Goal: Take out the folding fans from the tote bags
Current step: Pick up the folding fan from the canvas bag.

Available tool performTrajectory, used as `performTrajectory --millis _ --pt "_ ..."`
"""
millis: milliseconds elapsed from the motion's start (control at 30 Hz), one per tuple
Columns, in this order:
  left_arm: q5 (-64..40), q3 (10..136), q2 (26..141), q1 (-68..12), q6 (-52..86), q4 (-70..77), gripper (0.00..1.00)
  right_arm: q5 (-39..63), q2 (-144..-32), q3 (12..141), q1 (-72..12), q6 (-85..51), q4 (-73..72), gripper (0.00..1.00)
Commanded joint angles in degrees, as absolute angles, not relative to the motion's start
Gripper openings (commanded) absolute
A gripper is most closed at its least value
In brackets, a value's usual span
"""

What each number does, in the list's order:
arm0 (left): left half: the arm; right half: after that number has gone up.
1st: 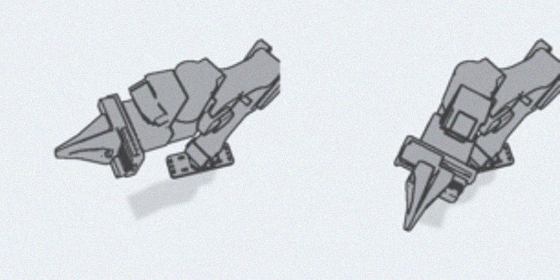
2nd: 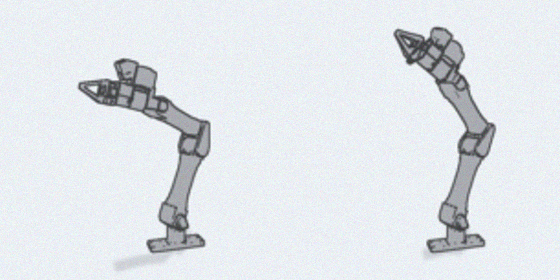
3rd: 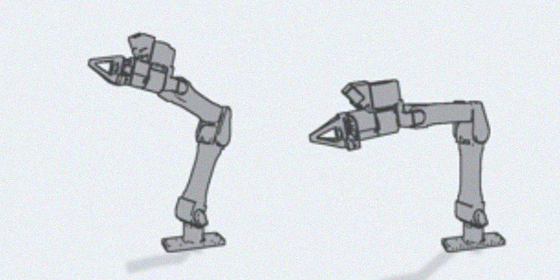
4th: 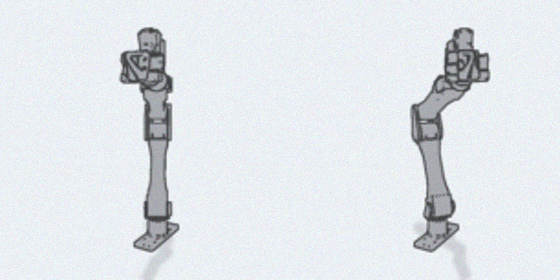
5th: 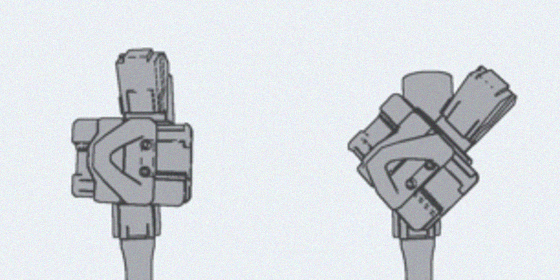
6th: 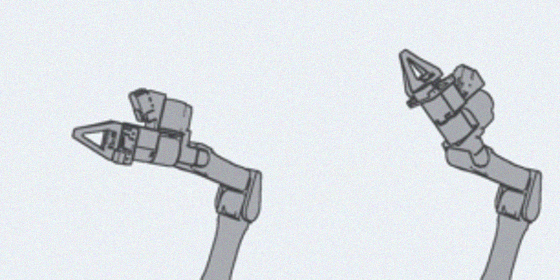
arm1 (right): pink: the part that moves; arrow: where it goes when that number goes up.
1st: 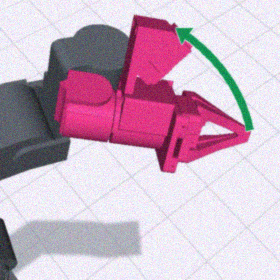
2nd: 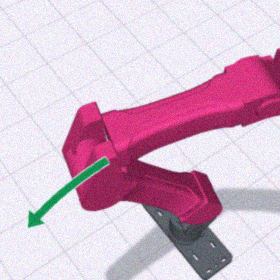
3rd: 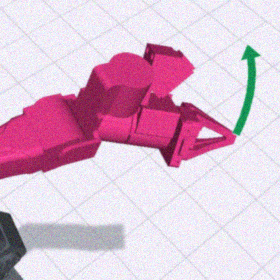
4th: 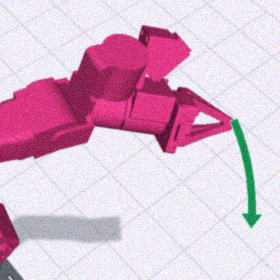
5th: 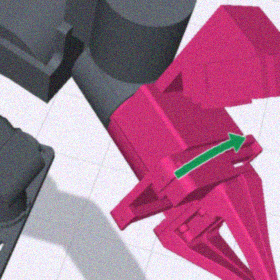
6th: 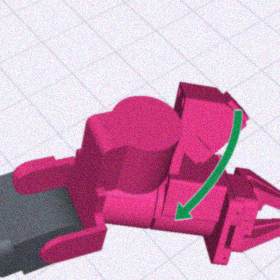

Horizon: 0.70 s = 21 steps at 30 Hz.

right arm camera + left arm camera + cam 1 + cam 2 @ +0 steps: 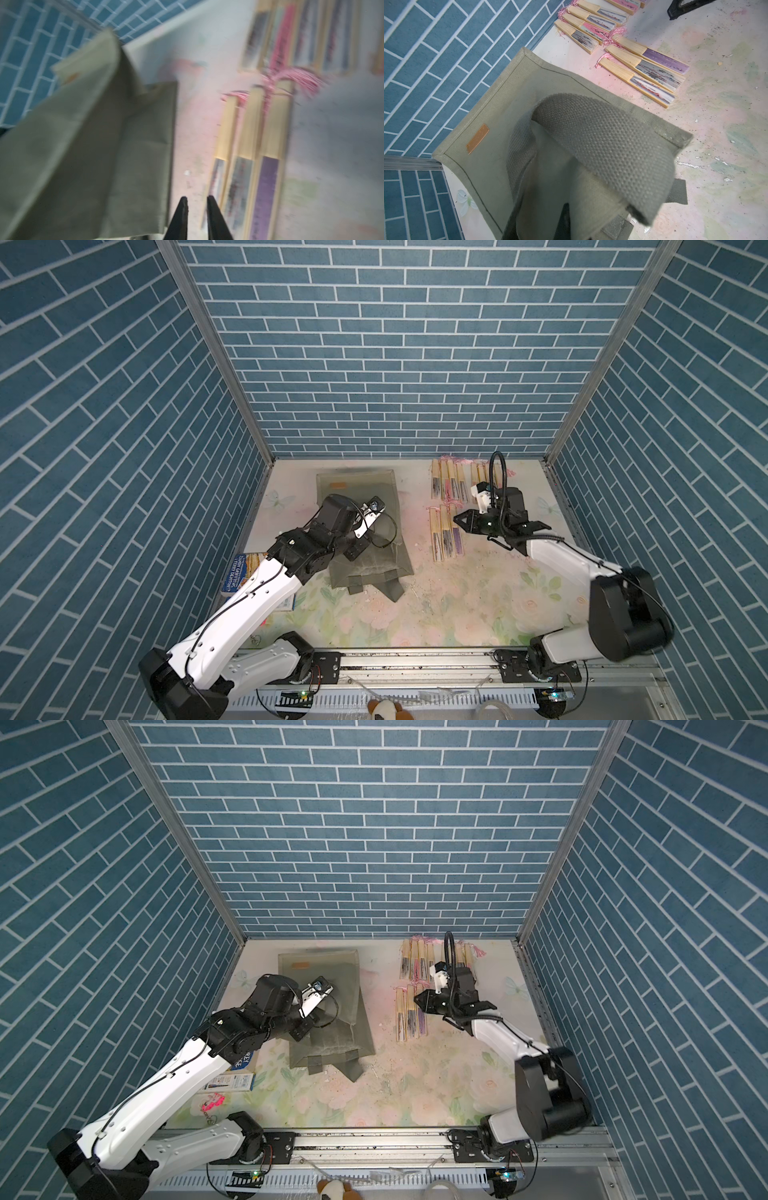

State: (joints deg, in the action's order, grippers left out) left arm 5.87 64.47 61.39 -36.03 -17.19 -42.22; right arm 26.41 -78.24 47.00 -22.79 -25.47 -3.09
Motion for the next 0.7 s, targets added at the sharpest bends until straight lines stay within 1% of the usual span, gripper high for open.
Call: performTrajectory --millis 0,100,200,267,333,467,667 --pt "5.06 66.93 61.32 -35.98 -16.12 -43.62 0.00 21.91 -70.38 39.47 -29.04 -14.97 -13.57 0.23" --pt "4.61 68.30 61.85 -35.99 -15.82 -44.96 0.00 24.07 -66.31 33.52 -35.87 -4.79 -20.76 0.24" --pt "4.40 70.00 62.54 -36.03 -15.47 -46.46 0.00 23.82 -64.56 29.26 -44.11 6.98 -27.00 0.24" --pt "4.31 71.05 62.90 -35.99 -15.25 -47.64 0.00 22.47 -65.28 29.72 -48.78 12.38 -26.51 0.24" --pt "3.93 71.88 63.24 -35.99 -14.78 -48.35 0.00 20.83 -67.49 32.27 -53.35 15.96 -24.62 0.24" --pt "3.29 73.91 64.53 -35.98 -13.98 -50.17 0.00 13.45 -75.45 38.31 -62.27 23.87 -21.69 0.24" --pt "3.04 76.38 66.08 -36.02 -13.12 -52.76 0.00 5.58 -87.93 45.24 -68.02 30.10 -24.08 0.24"
